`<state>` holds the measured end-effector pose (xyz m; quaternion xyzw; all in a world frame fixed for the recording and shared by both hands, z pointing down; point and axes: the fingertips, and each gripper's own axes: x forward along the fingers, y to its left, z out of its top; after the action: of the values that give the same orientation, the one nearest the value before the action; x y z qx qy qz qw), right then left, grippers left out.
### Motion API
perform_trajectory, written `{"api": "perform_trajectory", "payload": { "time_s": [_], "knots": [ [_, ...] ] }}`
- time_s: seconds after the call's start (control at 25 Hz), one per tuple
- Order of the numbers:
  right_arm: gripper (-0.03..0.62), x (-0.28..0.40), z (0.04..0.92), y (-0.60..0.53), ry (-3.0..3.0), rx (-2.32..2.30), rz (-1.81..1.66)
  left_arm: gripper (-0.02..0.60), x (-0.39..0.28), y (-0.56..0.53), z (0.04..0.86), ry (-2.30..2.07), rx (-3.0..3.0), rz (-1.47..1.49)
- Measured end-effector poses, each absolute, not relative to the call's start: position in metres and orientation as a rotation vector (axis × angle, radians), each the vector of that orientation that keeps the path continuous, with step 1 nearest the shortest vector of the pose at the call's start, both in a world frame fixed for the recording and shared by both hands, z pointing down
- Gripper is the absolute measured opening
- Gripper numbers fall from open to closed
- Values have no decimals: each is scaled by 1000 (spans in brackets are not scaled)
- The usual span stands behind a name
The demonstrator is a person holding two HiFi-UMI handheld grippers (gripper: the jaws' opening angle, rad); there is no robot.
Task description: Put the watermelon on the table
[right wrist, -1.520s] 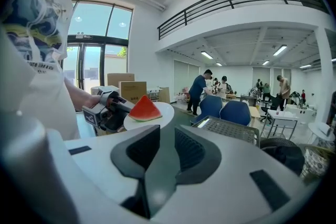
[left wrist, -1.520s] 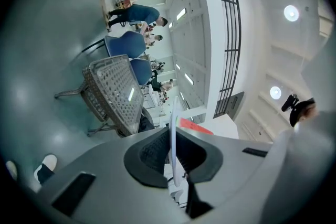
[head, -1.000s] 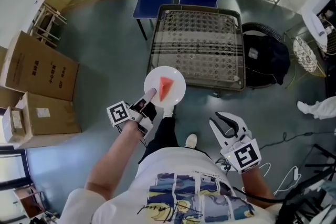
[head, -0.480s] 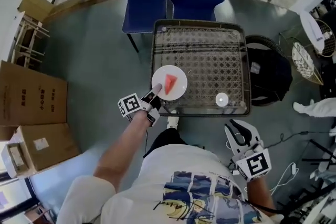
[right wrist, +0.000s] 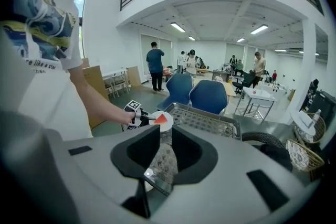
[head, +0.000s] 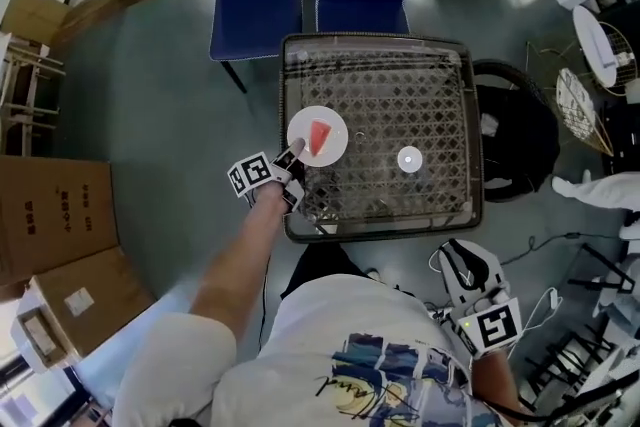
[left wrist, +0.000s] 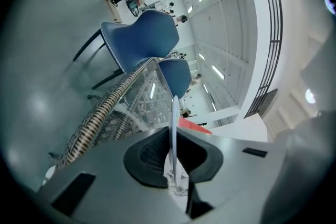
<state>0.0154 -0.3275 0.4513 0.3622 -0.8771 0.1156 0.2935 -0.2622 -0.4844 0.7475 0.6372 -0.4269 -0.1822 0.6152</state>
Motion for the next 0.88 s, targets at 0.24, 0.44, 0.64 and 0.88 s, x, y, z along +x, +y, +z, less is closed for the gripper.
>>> {"api": "perform_trajectory", "payload": {
  "time_s": [0.24,0.44,0.64,0.88],
  "knots": [
    [72,9,457,-340,-2298,985,358,26,-272,-510,788,-1004,1410,-366],
    [72,7,462,-350,-2287,999,406,28,-274,-524,798,-1004,1405,-346],
    [72,8,463,-354,-2299,1022,473,28,-273,-528,803,-1061,1397,-233],
    [72,7,461,-355,-2307,1006,454,42,-274,-528,807,-1147,1429,-15]
  ]
}}
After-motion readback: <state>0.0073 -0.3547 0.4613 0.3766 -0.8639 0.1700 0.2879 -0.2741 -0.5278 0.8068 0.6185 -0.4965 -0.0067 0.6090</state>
